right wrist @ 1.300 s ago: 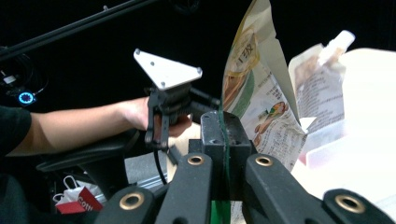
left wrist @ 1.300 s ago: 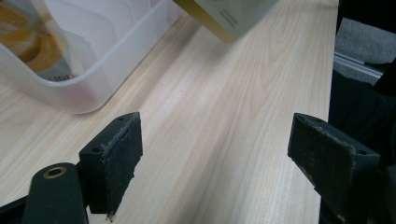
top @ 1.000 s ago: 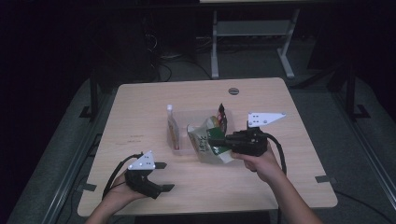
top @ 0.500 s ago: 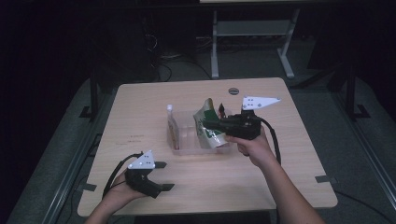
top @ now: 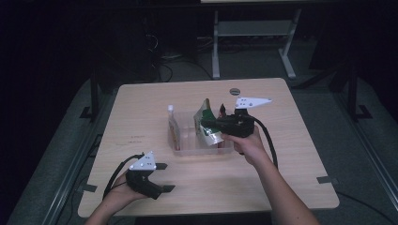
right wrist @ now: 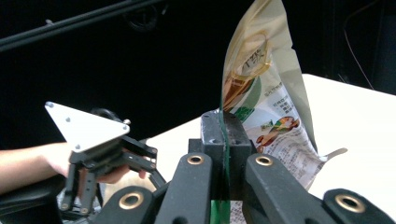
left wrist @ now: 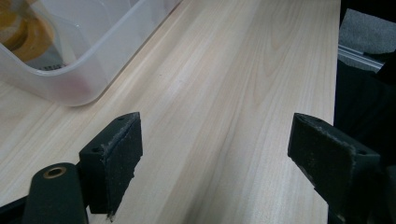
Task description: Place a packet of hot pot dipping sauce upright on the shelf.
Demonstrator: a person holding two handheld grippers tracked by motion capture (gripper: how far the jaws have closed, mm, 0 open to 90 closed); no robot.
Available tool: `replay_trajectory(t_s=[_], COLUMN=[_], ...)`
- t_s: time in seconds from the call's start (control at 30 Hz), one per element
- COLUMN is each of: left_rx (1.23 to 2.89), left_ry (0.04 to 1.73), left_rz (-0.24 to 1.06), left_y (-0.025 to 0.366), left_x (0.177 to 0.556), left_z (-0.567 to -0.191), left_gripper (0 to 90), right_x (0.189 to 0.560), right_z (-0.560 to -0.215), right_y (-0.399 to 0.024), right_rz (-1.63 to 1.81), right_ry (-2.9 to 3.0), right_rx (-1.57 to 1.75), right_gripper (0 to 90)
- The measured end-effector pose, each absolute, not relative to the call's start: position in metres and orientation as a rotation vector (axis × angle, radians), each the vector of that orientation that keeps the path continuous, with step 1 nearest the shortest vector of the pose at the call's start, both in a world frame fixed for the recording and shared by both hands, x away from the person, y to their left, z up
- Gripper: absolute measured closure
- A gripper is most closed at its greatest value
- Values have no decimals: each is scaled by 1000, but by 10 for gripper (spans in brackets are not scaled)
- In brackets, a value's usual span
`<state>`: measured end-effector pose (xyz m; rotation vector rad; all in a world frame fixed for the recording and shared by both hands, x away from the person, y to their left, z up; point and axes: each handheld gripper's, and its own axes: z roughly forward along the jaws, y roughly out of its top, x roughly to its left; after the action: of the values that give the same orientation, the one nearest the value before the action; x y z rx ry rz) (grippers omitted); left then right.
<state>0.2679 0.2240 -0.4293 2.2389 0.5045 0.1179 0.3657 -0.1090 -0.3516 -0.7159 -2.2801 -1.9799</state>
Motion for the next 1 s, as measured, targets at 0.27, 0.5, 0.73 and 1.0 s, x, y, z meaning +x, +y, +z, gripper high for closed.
replay_trajectory(t_s=[0.27, 0.5, 0.73, 1.0], left_rx=[2250, 2251, 2254, 2252], left_ry=[499, 497, 494, 492], left_rz=[112, 106, 110, 116], left_y=[221, 220, 221, 221], left_x=[268, 267, 268, 268], left_z=[-431, -431, -431, -430], left_gripper=[174, 174, 174, 174], right_x=[368, 371, 371, 366], right_z=[-365, -372, -369, -365], right_y=[-107, -103, -105, -108], right_rz=[-1933, -1889, -1909, -1887], right_ry=[-2320, -2359, -2343, -2405], right_rx=[-764, -803, -825, -822], right_gripper=[897, 884, 774, 677])
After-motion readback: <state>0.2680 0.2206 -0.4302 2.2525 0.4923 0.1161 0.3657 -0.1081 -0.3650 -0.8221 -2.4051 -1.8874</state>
